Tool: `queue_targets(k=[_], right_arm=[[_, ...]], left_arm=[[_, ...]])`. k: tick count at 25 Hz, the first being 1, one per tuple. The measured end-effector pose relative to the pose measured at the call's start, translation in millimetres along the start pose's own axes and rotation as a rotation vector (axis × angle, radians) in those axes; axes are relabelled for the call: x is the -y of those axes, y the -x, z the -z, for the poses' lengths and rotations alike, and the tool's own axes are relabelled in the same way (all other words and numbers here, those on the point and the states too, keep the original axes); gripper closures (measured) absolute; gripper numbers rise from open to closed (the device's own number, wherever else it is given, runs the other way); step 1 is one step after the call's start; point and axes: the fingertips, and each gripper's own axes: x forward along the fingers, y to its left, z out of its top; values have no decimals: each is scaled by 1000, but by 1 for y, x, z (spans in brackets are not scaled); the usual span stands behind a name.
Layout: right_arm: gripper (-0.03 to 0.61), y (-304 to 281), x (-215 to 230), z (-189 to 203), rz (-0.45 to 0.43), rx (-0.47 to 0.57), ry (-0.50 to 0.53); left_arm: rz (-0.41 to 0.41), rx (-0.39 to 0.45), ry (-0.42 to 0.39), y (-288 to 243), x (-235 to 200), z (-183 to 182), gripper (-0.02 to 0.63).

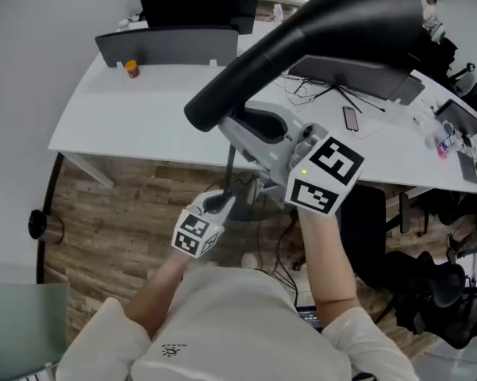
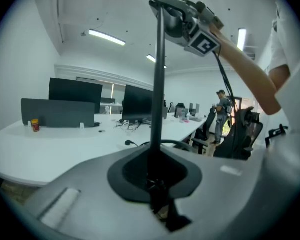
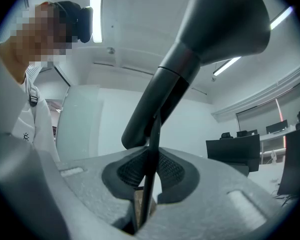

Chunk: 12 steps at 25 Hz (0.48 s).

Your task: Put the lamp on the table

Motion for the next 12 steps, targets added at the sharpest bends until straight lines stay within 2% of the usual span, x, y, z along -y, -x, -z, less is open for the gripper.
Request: queue_targets(k=[12], right_arm=[[537,-12,-3,1,35,-15,7]], left_arm=[[35,3,-3,10,-4,2,592]])
